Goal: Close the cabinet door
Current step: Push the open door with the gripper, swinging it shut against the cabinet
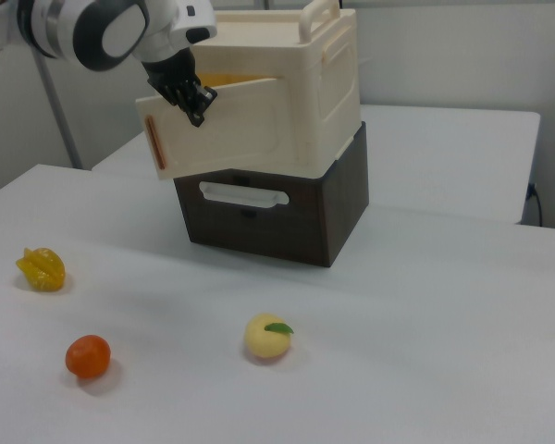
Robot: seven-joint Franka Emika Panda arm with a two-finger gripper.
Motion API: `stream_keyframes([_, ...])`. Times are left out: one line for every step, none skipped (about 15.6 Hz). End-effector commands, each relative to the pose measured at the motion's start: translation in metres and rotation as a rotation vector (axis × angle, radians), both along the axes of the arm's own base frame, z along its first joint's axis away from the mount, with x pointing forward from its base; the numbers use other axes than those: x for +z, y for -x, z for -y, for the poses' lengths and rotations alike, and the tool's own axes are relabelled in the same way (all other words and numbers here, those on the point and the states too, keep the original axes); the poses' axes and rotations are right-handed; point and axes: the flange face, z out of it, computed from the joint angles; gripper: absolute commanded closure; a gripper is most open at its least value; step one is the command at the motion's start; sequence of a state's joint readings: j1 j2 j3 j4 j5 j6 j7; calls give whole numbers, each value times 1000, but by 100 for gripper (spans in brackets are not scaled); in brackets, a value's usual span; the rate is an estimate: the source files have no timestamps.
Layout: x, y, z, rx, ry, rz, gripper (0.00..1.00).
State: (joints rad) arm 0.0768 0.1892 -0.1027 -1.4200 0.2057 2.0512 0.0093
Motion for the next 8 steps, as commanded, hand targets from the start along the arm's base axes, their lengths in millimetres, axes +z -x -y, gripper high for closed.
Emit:
stream_keyframes([-9, -18, -20, 10, -14, 93, 100])
stream_keyframes([-10, -21, -27, 13, -13, 120, 100])
stream_keyframes([-11, -24, -31, 16, -10, 141, 100])
stream_keyframes([-14, -28, -32, 13, -8, 160, 100])
stream_keyframes([-15, -31, -33, 9, -5, 184, 100])
stream_keyframes([-16, -34, -36, 9, -5, 203, 100])
stream_keyframes([-19, -37, -42, 14, -4, 218, 100])
stream_keyframes([-19, -38, -44, 13, -4, 235, 100])
